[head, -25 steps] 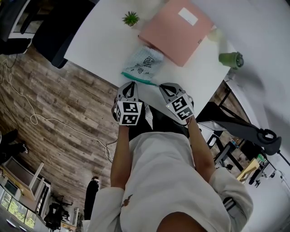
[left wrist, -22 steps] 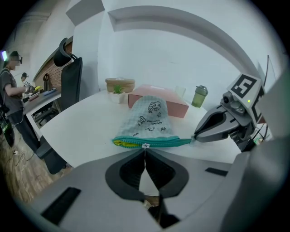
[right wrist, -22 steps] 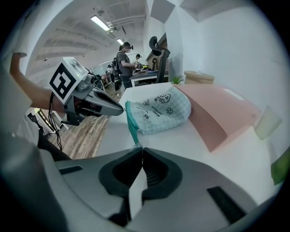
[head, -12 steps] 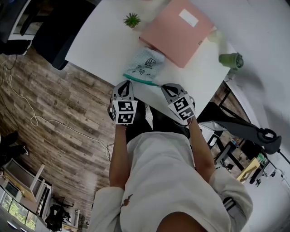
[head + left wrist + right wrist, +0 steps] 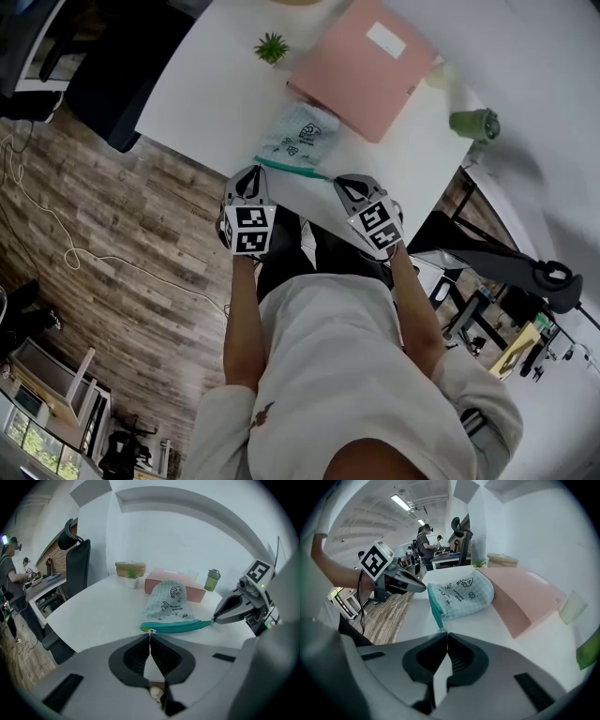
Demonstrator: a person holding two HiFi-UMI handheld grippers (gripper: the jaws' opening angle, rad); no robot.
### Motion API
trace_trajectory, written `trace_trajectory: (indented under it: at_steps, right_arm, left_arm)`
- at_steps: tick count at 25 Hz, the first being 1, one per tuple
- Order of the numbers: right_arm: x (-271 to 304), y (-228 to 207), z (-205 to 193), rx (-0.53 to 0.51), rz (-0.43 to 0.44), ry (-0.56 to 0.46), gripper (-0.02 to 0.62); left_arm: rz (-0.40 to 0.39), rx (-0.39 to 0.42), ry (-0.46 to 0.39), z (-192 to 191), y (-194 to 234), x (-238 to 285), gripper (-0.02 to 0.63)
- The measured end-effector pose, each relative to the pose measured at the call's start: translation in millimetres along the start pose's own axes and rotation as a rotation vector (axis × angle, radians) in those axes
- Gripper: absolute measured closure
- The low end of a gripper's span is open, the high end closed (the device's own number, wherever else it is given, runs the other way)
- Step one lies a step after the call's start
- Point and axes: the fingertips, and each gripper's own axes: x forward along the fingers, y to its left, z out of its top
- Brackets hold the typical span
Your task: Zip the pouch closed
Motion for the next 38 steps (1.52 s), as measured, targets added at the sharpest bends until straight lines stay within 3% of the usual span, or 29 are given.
trace_trajectory:
  at_steps: [5,12,17,20,29,38]
  right_arm:
    - [4,0,-1,0.016,-0.033,0.006,0.589]
    - [13,14,-3,-0.040,-0.089,0.025,0.574]
    - [12,22,-1,-0.016,-0.115,0.010,0.508]
    - [7,22,9,-0.008,-0.152,-0.035,0.474]
    - [-80,18,106,0.010,-0.338,-0.381,0.365]
    - [-186,26,194,-0.047,-0.427,-0.699,0.273]
  left_arm:
    - [-0.039,-0.007,-0.007,-4,0,4,0.604]
    - [-0.072,0.016,0.003,-10,6,9,0.603]
    - [-0.084,0.032,-0.022,-7,10,4,0.598]
    - [-0.099,0.036,-0.052,-3,10,-2,0.546]
    - [-0.037,0.078,-0.342,75,7,-88,0.419]
    - [0.059,0.134,-0.616,163,-6,-192,0.304]
